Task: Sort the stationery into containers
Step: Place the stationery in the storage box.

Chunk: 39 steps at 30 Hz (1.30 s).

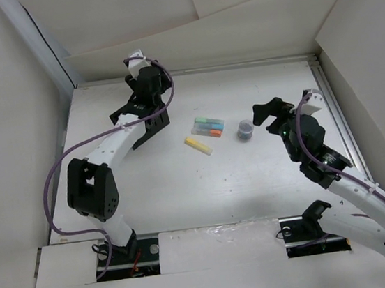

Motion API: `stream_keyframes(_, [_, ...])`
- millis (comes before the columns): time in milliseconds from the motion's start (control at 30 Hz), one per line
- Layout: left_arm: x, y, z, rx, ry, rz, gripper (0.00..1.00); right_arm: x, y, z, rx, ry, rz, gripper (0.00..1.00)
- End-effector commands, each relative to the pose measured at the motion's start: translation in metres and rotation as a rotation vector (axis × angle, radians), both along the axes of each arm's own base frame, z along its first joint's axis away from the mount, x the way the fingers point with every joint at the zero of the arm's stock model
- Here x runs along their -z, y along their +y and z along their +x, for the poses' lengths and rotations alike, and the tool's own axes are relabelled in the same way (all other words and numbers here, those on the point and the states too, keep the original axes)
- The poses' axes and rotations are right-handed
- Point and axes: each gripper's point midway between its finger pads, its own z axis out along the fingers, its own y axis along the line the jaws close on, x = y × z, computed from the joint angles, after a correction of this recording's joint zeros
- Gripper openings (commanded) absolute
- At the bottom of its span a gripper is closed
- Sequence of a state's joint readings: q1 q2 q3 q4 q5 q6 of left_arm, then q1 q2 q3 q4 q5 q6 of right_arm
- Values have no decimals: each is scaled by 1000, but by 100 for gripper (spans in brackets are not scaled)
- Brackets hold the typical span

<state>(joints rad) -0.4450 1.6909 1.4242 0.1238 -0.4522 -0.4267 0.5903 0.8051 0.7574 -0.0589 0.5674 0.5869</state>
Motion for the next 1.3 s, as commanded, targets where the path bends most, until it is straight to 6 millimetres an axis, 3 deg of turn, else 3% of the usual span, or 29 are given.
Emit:
stream_keyframes(0, [-26, 12, -8, -90, -76, -53, 36, -17, 4, 2, -21, -51, 17, 100])
stream_keyframes(167, [-9, 31, -7, -152, -32, -26, 36, -15, 10, 5, -40, -40, 11, 100])
stream_keyframes(300, [5, 57, -1, -212, -7, -27, 36, -8, 16, 7, -59, -24, -8, 100])
stream_keyframes(600, [32, 60, 5, -235, 60, 36, 36, -5, 17, 8, -59, -16, -13, 100])
stream_keyframes(633, [26, 59, 6, -235, 50, 30, 36, -5, 17, 8, -59, -16, -13, 100])
stream_keyframes(933, [59, 56, 12, -226, 113, 61, 36, -9, 20, 10, -69, -24, -16, 100])
stream_keyframes(1000, [56, 56, 12, -223, 114, 71, 36, -9, 20, 10, -69, -24, -16, 100])
stream_keyframes(1167, [63, 54, 12, -213, 133, 76, 53, -6, 21, 11, -69, -16, -21, 100])
stream_keyframes(1267, [69, 55, 10, -213, 144, 82, 68, -3, 22, 13, -69, -8, -26, 100])
